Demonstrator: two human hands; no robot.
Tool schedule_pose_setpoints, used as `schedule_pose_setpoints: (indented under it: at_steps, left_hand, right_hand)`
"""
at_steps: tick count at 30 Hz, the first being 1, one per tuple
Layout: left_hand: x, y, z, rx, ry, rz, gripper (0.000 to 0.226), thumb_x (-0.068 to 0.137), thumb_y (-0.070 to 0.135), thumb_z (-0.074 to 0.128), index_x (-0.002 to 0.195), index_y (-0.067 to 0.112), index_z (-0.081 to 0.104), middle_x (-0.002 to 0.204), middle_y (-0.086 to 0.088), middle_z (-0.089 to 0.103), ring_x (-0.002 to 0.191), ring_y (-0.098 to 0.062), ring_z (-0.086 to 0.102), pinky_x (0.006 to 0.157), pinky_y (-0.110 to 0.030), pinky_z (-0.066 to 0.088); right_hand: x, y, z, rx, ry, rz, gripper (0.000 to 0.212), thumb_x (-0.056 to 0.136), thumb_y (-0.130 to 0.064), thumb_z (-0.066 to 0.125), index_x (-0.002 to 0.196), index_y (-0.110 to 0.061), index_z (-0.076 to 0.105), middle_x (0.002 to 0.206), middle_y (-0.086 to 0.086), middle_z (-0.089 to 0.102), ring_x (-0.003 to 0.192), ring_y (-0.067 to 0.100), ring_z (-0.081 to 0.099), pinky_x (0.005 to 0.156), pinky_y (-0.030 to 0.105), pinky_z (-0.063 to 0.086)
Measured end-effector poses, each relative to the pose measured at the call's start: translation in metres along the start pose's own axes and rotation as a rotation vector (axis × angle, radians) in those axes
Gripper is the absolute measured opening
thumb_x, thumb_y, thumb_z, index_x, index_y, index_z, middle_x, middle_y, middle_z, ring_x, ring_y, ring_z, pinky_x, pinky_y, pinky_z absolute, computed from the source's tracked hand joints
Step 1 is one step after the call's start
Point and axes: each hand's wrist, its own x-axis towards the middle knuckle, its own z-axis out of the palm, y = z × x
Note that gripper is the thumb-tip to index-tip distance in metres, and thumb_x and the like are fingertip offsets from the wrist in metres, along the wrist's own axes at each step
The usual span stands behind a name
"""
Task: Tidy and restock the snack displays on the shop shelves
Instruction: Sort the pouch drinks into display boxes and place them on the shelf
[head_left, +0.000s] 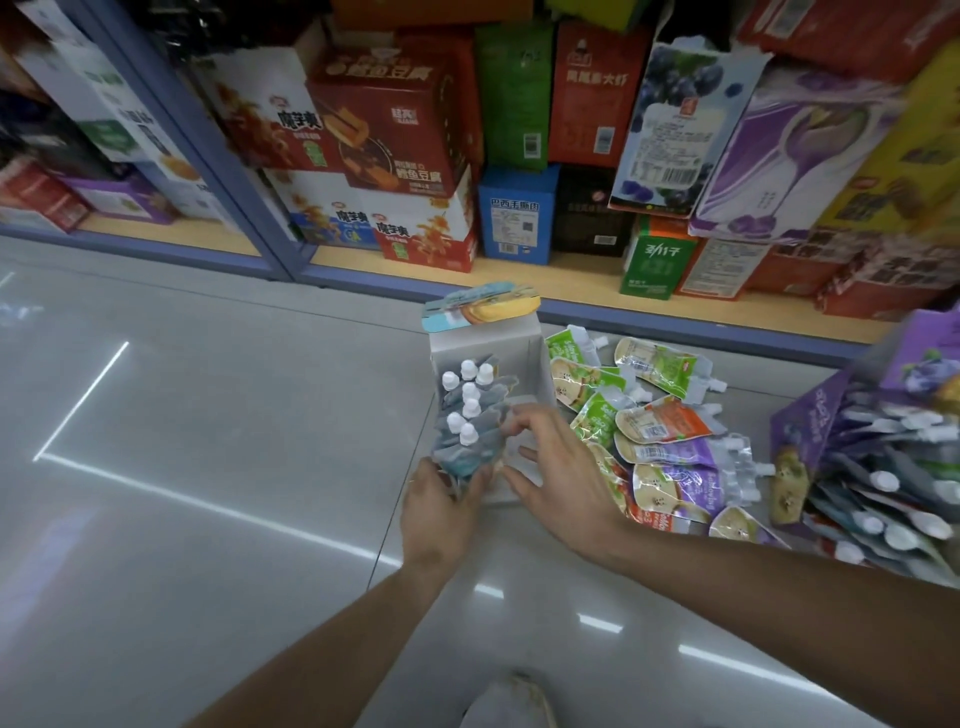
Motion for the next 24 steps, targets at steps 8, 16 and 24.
schedule_pose_setpoints:
  at_steps: [8, 16, 24]
  left_hand:
    - [-0.024, 0.004, -0.004, 0.049, 0.069, -0.052, 0.042, 0.086, 0.05, 0.077, 0.086, 0.02, 0.047, 0.076, 0.005, 0.06, 0.073, -0.02, 0.058, 0.066, -0.033, 0.039]
    - [-0.053, 0.028, 0.031, 0.154, -0.269, 0.395, 0.02, 0.089, 0.046, 0.072, 0.085, 0.033, 0.057, 0.07, 0.013, 0.058, 0.065, -0.006, 0.057, 0.061, -0.024, 0.047]
    - [-0.043, 0.041, 0.068, 0.273, -0.336, 0.838, 0.04, 0.089, 0.018, 0.065, 0.129, 0.021, 0.059, 0.126, 0.002, 0.06, 0.116, -0.016, 0.058, 0.099, -0.032, 0.051]
  right_hand:
    - [-0.01, 0.082, -0.084, -0.455, 0.114, 0.266, 0.051, 0.075, -0.015, 0.071, 0.123, -0.017, 0.056, 0.125, 0.004, 0.058, 0.118, 0.03, 0.05, 0.097, 0.041, 0.045]
    - [0.001, 0.147, -0.122, -0.642, -0.344, 0.316, 0.092, 0.069, -0.043, 0.081, 0.148, -0.031, 0.036, 0.144, -0.001, 0.052, 0.129, 0.024, 0.044, 0.113, 0.037, 0.029]
    - [-0.003, 0.132, -0.14, -0.7, -0.357, 0.236, 0.044, 0.084, -0.027, 0.073, 0.124, -0.037, 0.058, 0.123, -0.011, 0.064, 0.109, 0.018, 0.044, 0.089, 0.038, 0.05]
